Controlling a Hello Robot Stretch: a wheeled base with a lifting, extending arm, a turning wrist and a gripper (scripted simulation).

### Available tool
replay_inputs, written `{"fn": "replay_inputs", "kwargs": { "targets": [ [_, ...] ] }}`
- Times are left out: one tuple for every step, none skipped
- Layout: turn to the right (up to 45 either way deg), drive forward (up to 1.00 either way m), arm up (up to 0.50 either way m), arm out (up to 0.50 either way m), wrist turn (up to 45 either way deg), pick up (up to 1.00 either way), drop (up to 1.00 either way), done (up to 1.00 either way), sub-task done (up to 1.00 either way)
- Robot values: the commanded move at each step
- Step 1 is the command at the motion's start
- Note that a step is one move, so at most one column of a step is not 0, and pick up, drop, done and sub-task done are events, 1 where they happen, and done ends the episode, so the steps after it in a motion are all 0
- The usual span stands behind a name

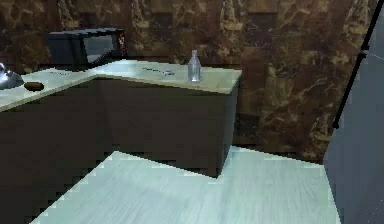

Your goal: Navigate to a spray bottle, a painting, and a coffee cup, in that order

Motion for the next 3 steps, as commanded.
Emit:
{"fn": "replay_inputs", "kwargs": {
  "targets": [
    [0.0, 0.10, 0.00, 0.00, 0.0, 0.00, 0.00, 0.00, 0.00],
    [-45.0, 0.00, 0.00, 0.00, 0.0, 0.00, 0.00, 0.00, 0.00],
    [-18.0, 0.00, 0.00, 0.00, 0.0, 0.00, 0.00, 0.00, 0.00]
  ]
}}
